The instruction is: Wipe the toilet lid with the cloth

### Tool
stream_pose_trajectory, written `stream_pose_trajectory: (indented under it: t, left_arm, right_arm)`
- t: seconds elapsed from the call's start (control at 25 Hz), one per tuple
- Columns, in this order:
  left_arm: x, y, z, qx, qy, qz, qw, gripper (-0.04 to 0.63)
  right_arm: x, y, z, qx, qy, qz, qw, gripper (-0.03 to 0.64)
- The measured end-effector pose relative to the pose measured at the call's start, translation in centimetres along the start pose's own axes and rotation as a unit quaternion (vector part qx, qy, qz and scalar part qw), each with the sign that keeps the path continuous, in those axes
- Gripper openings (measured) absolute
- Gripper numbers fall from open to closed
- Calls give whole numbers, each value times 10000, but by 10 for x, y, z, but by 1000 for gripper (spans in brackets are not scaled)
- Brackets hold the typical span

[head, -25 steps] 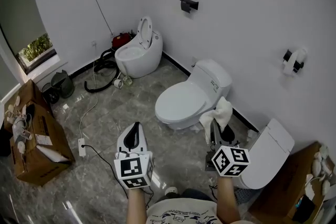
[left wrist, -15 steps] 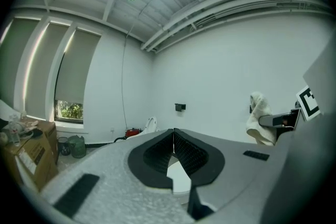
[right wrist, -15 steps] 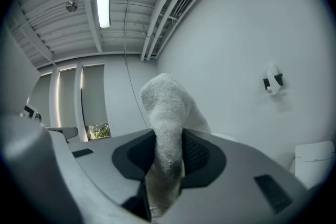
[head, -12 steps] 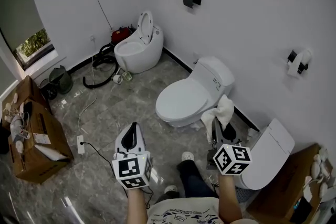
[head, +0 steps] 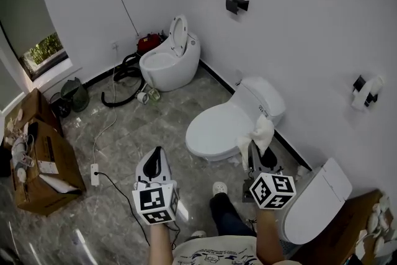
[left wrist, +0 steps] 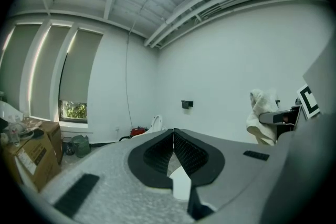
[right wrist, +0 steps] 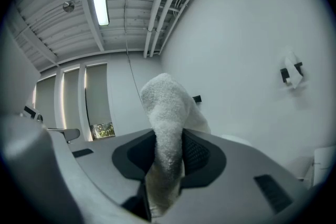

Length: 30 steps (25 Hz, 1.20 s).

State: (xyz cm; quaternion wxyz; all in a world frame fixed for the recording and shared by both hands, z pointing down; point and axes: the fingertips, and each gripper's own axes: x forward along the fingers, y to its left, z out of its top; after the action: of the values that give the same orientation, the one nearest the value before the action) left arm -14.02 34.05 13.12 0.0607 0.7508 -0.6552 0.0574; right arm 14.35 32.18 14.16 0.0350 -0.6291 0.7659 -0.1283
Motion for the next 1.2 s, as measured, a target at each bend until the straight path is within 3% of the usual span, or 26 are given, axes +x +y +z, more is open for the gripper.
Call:
stream_pose_trajectory:
  t: [0.8, 1.2]
  left_arm:
    - [243, -37, 49, 93, 110, 612, 9980, 9]
    - [301, -39, 41, 41, 301, 657, 9974, 9]
  right_arm:
    - [254, -129, 54, 186, 201, 344, 9990, 106]
    - [310, -155, 50, 210, 352, 340, 9986, 106]
